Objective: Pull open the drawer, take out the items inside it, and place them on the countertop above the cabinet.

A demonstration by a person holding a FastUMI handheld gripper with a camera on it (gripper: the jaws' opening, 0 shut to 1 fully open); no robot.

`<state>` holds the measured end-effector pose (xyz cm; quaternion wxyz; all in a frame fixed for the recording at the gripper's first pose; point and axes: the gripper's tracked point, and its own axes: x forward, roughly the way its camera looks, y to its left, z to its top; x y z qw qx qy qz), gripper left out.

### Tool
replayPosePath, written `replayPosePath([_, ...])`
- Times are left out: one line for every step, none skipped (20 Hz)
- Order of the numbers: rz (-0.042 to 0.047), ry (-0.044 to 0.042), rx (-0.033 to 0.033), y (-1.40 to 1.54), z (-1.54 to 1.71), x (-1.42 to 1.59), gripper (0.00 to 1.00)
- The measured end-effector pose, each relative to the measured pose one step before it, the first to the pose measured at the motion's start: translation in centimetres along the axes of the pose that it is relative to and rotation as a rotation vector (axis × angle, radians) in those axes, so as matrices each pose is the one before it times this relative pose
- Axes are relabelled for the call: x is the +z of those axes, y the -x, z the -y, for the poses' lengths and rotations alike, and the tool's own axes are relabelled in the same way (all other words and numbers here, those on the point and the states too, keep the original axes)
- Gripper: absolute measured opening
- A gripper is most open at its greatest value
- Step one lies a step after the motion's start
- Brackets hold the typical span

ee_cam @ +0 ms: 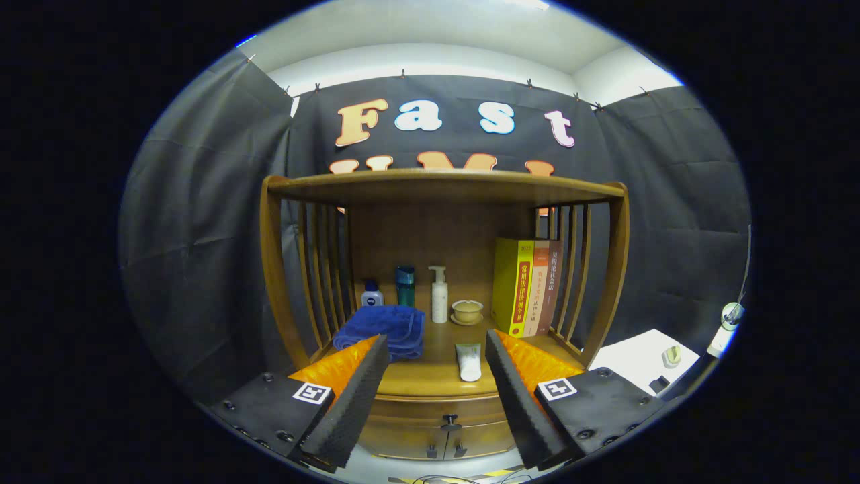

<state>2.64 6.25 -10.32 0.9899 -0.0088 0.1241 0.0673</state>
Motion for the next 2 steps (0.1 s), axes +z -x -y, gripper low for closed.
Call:
replayPosePath([0.00405, 0.00389, 0.00537, 0.137, -0.258, 0.241, 0.96])
replayPosePath([0.00234, 0.00231, 0.00472, 0.098, -0.304, 0.179, 0.96])
